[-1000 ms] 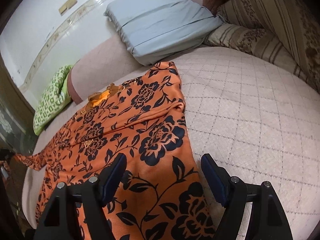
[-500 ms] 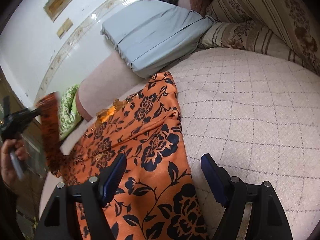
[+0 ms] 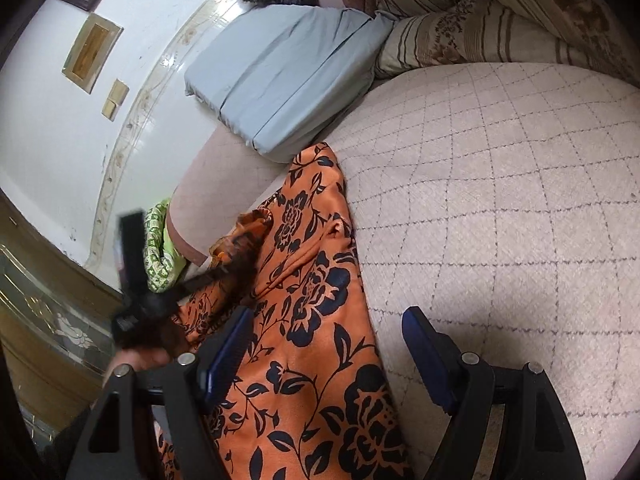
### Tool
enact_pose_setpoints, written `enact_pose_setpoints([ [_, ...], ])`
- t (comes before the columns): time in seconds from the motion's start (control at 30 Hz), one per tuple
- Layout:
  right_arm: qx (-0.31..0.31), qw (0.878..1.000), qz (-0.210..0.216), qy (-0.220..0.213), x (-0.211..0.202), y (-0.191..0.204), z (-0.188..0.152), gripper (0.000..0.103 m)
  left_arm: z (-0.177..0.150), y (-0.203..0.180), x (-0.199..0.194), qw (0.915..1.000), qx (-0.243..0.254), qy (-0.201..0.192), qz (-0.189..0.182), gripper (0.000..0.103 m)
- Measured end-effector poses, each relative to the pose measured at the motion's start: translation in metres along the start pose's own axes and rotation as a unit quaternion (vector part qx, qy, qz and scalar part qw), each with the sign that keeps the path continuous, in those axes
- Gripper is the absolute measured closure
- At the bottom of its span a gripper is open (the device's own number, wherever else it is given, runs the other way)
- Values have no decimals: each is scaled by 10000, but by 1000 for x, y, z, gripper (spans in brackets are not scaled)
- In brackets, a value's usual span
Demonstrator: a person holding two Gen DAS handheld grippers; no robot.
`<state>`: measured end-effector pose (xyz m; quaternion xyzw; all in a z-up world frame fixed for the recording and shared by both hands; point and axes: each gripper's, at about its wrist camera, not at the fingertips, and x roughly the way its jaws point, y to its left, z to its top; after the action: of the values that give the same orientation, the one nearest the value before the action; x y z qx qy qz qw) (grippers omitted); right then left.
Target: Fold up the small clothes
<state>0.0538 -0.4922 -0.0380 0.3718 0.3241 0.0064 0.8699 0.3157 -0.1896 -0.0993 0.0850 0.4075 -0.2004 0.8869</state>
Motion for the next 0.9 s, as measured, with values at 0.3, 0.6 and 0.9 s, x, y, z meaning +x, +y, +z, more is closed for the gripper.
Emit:
enact_pose_setpoints([
  [0.3,88,9999,87,-16,-3,-3,0,24,14,-41,-25,9976,258,-496,-398,101],
  [0.6,27,10000,27,-18,-2,-2,0,23,-24,-20,-8,9952,44,570,-796,39],
  [0.9,-432,9985,-52,-336,-22,31,14,23,-70,153,-93,9908,-1033,-464,739,25],
])
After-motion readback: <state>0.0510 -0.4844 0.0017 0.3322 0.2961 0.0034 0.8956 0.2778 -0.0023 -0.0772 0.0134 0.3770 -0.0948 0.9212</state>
